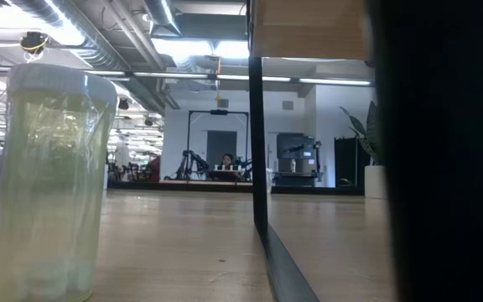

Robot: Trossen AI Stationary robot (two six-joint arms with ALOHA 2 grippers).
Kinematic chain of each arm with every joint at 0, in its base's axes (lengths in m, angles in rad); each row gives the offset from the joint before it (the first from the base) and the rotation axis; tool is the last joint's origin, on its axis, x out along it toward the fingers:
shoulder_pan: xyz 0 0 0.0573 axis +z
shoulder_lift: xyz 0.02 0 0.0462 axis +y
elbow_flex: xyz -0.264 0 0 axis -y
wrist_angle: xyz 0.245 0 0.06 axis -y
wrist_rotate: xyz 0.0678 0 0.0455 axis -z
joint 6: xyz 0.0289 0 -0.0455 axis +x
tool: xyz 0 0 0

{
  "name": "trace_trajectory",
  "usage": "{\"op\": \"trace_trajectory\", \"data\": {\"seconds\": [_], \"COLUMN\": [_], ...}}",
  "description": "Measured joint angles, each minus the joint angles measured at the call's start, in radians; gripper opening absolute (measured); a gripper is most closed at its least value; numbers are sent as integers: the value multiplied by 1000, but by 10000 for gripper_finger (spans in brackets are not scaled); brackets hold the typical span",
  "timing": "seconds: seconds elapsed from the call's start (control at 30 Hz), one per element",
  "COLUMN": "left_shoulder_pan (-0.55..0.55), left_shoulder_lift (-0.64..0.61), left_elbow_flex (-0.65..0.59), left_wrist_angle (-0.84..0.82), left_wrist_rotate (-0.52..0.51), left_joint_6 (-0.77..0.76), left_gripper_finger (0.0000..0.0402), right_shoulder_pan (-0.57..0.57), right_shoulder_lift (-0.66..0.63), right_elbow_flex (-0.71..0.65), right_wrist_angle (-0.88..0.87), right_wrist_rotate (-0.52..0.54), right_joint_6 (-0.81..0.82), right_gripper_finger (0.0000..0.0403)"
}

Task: Pick and place medicine bottles onto shelf by color
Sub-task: Put the bottom right transparent pill bottle on the shelf

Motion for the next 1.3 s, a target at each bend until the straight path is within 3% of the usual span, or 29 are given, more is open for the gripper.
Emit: {"op": "trace_trajectory", "data": {"seconds": [0.6, 0.97, 1.3], "left_shoulder_pan": [1, 1, 1], "left_shoulder_lift": [0, 1, 1], "left_elbow_flex": [0, 0, 0], "left_wrist_angle": [5, 60, 62], "left_wrist_rotate": [0, -10, -13], "left_joint_6": [-2, -2, -1], "left_gripper_finger": [228, 228, 228], "right_shoulder_pan": [43, 55, 62], "right_shoulder_lift": [-19, -274, -268], "right_elbow_flex": [-2, -378, -475], "right_wrist_angle": [-112, 262, 358], "right_wrist_rotate": [76, 81, 8], "right_joint_6": [21, 28, -92], "right_gripper_finger": [157, 157, 157]}}
